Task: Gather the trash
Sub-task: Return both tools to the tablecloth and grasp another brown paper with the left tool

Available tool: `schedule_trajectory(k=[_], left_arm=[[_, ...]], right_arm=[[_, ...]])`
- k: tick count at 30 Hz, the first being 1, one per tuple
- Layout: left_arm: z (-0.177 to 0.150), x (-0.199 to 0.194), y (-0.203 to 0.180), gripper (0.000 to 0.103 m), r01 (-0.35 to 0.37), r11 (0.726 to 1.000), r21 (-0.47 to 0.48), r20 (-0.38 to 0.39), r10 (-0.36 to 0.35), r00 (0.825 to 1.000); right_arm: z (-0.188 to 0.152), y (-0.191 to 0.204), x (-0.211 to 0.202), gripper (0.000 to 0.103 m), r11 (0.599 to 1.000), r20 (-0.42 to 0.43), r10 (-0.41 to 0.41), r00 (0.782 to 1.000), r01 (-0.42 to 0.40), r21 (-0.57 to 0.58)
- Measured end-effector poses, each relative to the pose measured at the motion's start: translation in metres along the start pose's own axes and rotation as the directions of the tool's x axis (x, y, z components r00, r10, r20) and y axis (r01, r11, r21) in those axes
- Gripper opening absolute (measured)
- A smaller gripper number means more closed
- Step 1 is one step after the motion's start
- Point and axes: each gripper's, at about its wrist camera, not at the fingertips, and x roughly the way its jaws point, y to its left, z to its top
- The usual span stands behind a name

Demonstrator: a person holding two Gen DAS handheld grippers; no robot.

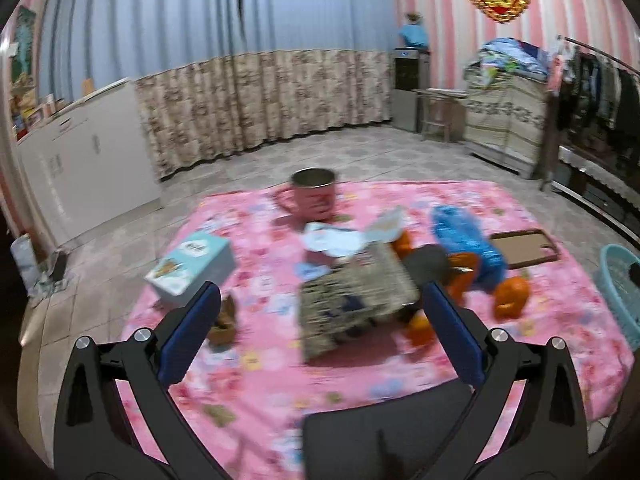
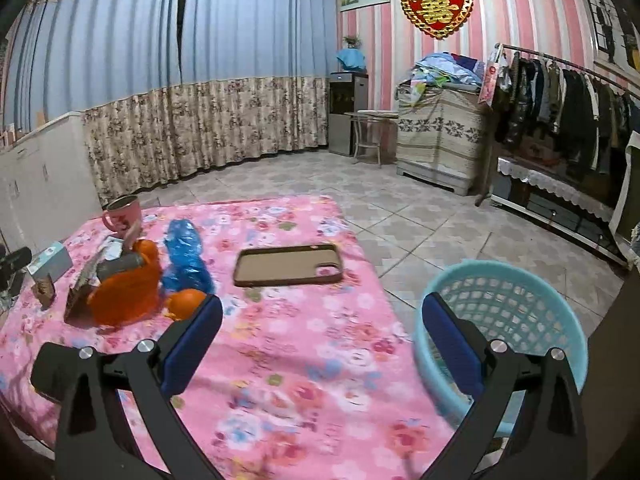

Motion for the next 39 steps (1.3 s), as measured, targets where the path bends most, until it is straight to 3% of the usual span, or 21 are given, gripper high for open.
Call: schedule_trajectory(k=[7, 13, 24, 27, 31, 39], left_arm=[[-0.012, 0.027, 0.046, 0.097, -0.064, 0.997, -0.046, -0.028, 0.063, 0.998], [-0.028, 0.057, 0.074, 0.097, -0.045, 0.995, -0.086, -0.088, 0.038, 0.995], [-0.032, 0.122, 0.092, 0.076, -0.051, 0.993, -0.107, -0.208, 0.028, 0.978], [-0.033, 0.134, 0.092, 0.066, -0.042, 0.994, -0.101, -0.244, 0.016, 0.97], [-0.033, 0.139, 0.091, 0.039, -0.011, 0.994, -0.106, -0.257, -0.017, 0.966], [-0.033, 0.117, 0.091, 0.037, 0.0, 0.993, -0.116, -0.219, -0.026, 0.975]], right_arm=[[0.0, 0.028, 0.017, 0.098, 0.999, -0.025, -0.028, 0.999, 0.027, -0.024], [-0.003, 0.044, 0.031, 0.098, 0.997, -0.037, -0.056, 0.998, 0.054, -0.058], [-0.004, 0.058, 0.059, 0.098, 0.997, -0.107, -0.024, 0.994, 0.016, -0.076], [-0.005, 0.061, 0.061, 0.098, 0.996, -0.108, -0.02, 0.994, 0.01, -0.088], [-0.009, 0.065, 0.066, 0.098, 0.996, -0.138, 0.025, 0.99, -0.037, -0.084], [-0.018, 0.08, 0.075, 0.098, 0.989, -0.186, 0.07, 0.98, -0.093, -0.119]])
